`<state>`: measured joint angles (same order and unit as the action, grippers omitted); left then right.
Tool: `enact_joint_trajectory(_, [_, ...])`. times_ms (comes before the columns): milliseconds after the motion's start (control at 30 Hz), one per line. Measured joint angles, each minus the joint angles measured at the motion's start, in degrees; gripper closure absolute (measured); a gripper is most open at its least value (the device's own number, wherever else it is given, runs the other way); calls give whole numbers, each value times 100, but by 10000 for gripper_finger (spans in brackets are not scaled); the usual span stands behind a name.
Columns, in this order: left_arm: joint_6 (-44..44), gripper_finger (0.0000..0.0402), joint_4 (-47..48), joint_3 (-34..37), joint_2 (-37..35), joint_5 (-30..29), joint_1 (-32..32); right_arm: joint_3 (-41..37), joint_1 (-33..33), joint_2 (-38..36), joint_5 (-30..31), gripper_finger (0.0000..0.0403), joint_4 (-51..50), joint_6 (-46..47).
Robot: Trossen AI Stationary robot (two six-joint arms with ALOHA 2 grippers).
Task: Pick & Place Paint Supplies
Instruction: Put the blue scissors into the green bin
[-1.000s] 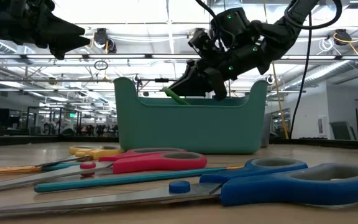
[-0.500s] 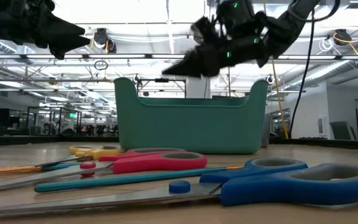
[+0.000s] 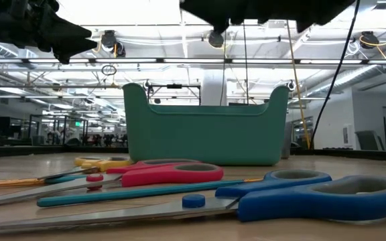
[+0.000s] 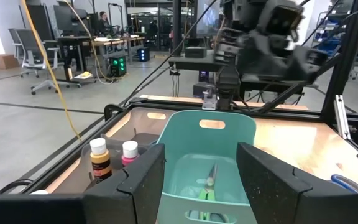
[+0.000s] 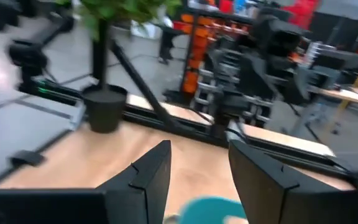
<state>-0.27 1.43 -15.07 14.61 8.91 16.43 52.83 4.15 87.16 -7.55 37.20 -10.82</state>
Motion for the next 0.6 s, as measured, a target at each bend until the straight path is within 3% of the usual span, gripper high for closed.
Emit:
enact_joint_trajectory(233, [0,195,0,0,-1,1,0,-2,777,10,0,248,-12,60])
enact_joint_trajectory(400, [0,194,0,0,-1,2,0,-2,1368,19,5,250,90,614])
enact_joint_trajectory(600, [0,194,0,0,-1,0,-2,0,2266,487,193,254,1152,881])
